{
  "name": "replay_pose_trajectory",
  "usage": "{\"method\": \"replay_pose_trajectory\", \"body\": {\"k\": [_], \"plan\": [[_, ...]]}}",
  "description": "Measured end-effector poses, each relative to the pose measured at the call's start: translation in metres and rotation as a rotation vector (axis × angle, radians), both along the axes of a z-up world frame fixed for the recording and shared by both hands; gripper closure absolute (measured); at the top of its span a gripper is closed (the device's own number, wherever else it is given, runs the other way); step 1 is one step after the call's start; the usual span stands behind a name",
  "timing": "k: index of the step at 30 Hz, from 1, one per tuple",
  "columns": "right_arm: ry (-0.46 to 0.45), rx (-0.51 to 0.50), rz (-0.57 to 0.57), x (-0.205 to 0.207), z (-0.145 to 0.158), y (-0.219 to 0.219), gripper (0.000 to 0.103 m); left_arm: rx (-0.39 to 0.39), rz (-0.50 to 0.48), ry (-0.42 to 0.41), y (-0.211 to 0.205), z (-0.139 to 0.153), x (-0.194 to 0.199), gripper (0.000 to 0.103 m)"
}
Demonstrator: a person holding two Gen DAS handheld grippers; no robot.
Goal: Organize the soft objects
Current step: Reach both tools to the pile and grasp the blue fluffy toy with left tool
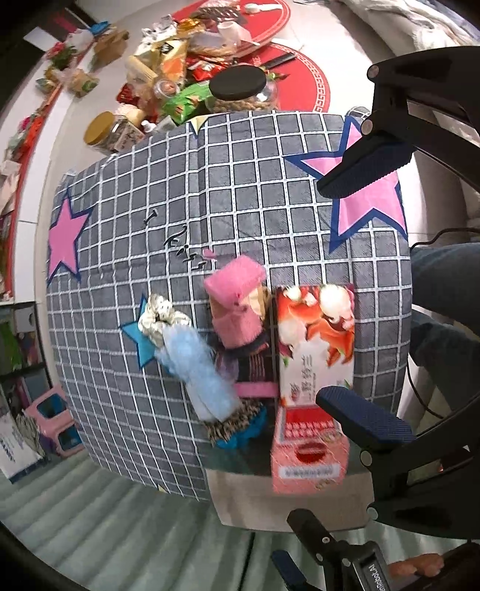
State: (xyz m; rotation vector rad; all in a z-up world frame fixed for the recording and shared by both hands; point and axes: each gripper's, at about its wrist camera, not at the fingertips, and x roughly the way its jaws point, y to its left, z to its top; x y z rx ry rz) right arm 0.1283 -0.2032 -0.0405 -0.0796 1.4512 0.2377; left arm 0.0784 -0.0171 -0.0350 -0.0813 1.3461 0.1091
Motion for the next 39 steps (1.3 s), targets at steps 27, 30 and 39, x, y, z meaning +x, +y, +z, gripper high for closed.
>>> {"method": "replay_pose_trajectory", "body": {"k": [27,30,39], "plan": [[0.222,0.105,-0.034,0.085,-0.109,-0.054,0.001,0.162,-0.035,0.310,-0.042,-0.150,0.153,0.029],[0.242,0.112,-0.034,0.092,-0.115,-0.055,0.001,0.076,-0.009,0.334,-0.030,-0.157,0.154,0.052],[0.258,0.148,0.006,0.111,-0.124,-0.034,0.001,-0.065,0.046,0.247,-0.005,-0.134,0.159,0.072]]}}
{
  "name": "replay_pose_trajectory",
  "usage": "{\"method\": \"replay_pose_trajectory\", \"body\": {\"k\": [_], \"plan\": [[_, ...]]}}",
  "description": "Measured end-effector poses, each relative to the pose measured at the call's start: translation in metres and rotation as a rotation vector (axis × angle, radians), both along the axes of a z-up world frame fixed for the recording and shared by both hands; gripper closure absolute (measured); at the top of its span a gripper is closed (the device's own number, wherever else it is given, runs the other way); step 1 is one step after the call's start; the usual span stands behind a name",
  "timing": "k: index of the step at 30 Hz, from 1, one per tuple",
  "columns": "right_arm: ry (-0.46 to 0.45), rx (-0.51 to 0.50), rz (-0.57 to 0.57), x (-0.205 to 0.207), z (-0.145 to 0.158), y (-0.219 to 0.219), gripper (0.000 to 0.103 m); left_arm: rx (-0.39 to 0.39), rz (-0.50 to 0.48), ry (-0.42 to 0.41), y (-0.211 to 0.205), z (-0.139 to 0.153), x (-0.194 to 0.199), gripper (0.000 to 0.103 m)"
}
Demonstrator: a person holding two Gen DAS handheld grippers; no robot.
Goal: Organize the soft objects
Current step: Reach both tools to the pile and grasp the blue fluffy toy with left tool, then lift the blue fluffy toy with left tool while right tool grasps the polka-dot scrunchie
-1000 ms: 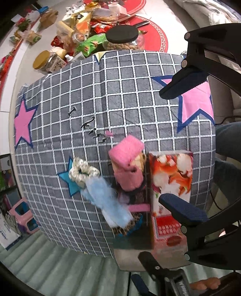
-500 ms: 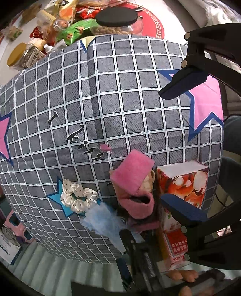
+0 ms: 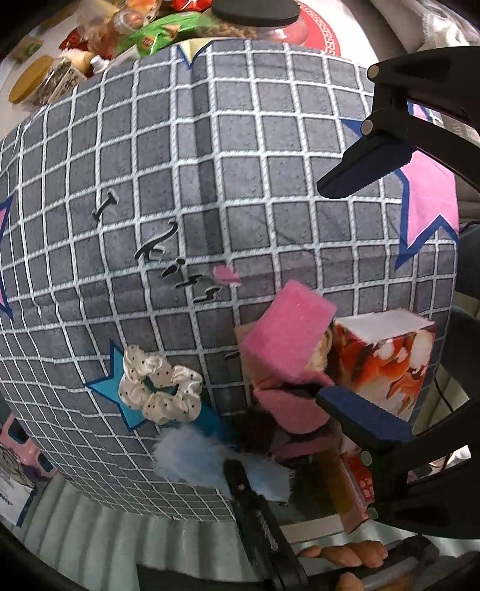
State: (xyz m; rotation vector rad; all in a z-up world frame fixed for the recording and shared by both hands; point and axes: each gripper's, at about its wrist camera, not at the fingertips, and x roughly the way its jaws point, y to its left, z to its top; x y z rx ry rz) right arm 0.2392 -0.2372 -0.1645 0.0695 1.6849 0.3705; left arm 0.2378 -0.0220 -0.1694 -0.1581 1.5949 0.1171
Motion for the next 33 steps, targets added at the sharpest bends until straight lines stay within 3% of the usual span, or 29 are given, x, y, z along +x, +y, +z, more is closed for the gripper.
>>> {"method": "replay_pose_trajectory", "body": {"k": [7,11,17,24,28,31,33], "plan": [[-0.026,-0.002,0.053,0.028,-0.005,0.032,0.001,-0.058,0.127,-0.036,0.035,0.025,0.015,0.072],[-0.036,0.009,0.084,0.046,-0.012,0.058,0.001,0.002,0.159,-0.070,0.035,0.029,0.010,0.072],[-0.054,0.004,0.100,0.071,-0.033,0.096,0.001,0.002,0.221,-0.087,0.057,0.043,0.002,0.071],[-0.051,-0.057,0.176,0.072,-0.064,0.132,0.001,0.003,0.258,-0.106,0.047,0.043,0.004,0.071],[-0.038,-0.034,0.160,0.069,-0.069,0.134,0.032,0.007,0.269,-0.114,0.049,0.046,-0.001,0.071],[-0.050,-0.008,0.177,0.072,-0.068,0.139,0.068,0.005,0.277,-0.122,0.049,0.048,-0.002,0.071],[-0.061,0.018,0.165,0.072,-0.061,0.132,0.069,0.004,0.281,-0.133,0.048,0.051,-0.003,0.071]]}}
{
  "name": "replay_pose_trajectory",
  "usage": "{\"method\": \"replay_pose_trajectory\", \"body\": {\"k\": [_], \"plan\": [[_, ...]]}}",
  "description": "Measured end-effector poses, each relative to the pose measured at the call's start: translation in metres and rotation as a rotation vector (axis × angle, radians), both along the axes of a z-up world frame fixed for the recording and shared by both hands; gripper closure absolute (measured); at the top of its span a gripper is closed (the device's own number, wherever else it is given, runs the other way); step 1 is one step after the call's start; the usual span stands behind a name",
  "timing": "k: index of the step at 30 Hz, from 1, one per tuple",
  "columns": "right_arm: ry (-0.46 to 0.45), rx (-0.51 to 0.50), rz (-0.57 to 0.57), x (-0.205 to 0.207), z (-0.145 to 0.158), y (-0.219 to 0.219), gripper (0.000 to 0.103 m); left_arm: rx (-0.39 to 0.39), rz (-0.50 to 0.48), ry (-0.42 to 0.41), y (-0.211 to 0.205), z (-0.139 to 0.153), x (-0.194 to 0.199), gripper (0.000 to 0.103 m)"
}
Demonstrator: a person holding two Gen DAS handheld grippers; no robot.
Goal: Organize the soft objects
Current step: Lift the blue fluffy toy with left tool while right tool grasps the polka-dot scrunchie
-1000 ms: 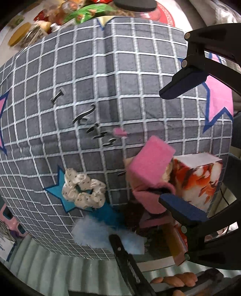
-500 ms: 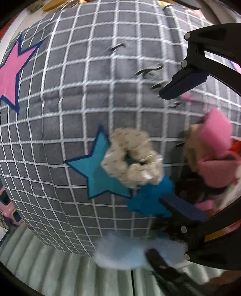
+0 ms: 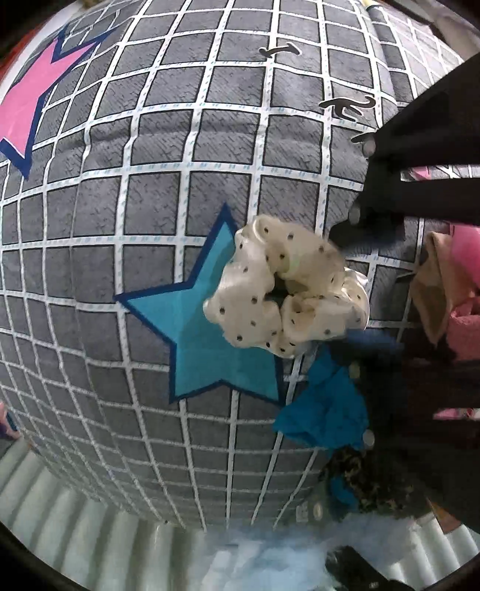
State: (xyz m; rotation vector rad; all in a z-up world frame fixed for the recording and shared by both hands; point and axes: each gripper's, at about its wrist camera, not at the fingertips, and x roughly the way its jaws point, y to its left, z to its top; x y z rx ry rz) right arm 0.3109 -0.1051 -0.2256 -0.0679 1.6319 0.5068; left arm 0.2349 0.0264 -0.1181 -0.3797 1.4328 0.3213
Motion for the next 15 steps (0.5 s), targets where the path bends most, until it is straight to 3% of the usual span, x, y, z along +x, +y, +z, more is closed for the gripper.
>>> {"method": "replay_pose_trajectory", "body": {"k": [15], "plan": [[-0.116,0.066,0.038,-0.008,0.081,-0.049,0.071,0.074,-0.033,-0.031,-0.036,0.027,-0.010,0.071]]}}
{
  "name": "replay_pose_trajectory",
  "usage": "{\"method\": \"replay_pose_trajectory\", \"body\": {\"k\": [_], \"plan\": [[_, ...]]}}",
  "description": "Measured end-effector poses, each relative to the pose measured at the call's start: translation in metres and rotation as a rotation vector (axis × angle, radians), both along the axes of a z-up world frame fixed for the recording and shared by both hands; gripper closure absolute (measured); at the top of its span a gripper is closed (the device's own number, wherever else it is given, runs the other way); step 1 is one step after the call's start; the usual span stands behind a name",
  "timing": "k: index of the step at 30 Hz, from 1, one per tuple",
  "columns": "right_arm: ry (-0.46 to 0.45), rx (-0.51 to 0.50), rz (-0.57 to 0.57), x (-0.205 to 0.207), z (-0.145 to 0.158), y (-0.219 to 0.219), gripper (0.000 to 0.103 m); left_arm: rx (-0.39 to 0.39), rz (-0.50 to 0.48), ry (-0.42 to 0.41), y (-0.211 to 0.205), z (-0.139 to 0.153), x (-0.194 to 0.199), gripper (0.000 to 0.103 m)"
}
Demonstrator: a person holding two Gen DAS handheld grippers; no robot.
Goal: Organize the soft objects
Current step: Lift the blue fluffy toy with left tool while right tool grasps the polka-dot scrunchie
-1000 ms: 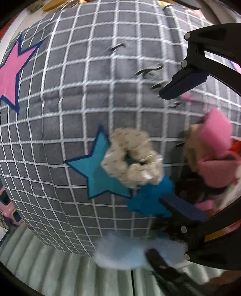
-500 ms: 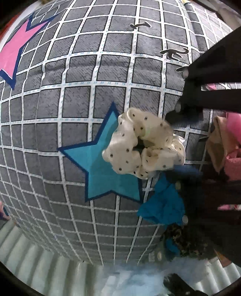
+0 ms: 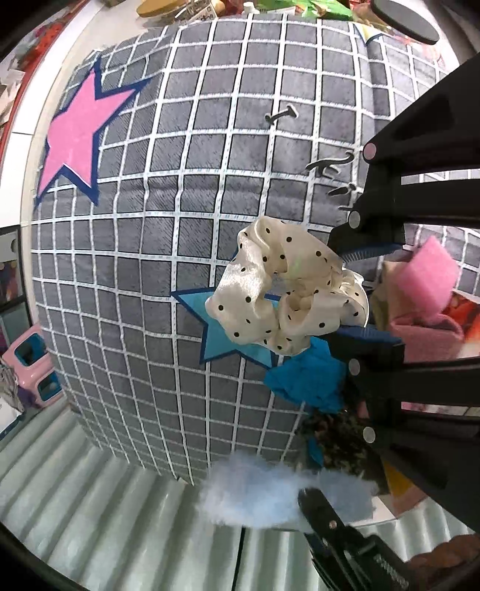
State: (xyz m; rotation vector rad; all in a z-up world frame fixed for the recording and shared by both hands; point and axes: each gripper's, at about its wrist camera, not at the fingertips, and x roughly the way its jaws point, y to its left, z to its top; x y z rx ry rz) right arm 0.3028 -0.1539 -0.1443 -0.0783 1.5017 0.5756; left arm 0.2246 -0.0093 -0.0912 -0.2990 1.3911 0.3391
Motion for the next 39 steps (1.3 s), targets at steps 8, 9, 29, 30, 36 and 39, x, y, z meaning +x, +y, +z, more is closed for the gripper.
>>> {"method": "replay_pose_trajectory", "body": {"k": [8,9,29,30,36,39], "plan": [[-0.021,0.022,0.035,-0.008,0.024,-0.003,0.071,0.020,0.000,-0.021,-0.009,0.016,-0.005,0.071],[-0.023,0.026,0.040,-0.009,0.026,-0.002,0.071,0.021,0.003,-0.022,-0.009,0.018,-0.006,0.071],[-0.042,0.092,0.179,-0.032,0.056,0.023,0.071,0.042,0.064,-0.048,-0.022,0.046,-0.041,0.071],[-0.042,0.094,0.184,-0.034,0.057,0.024,0.071,0.042,0.067,-0.049,-0.022,0.047,-0.043,0.071],[-0.049,0.105,0.206,-0.046,0.063,0.034,0.071,0.048,0.100,-0.064,-0.012,0.055,-0.057,0.071],[-0.054,0.109,0.219,-0.057,0.069,0.042,0.071,0.044,0.111,-0.076,-0.004,0.058,-0.068,0.071]]}}
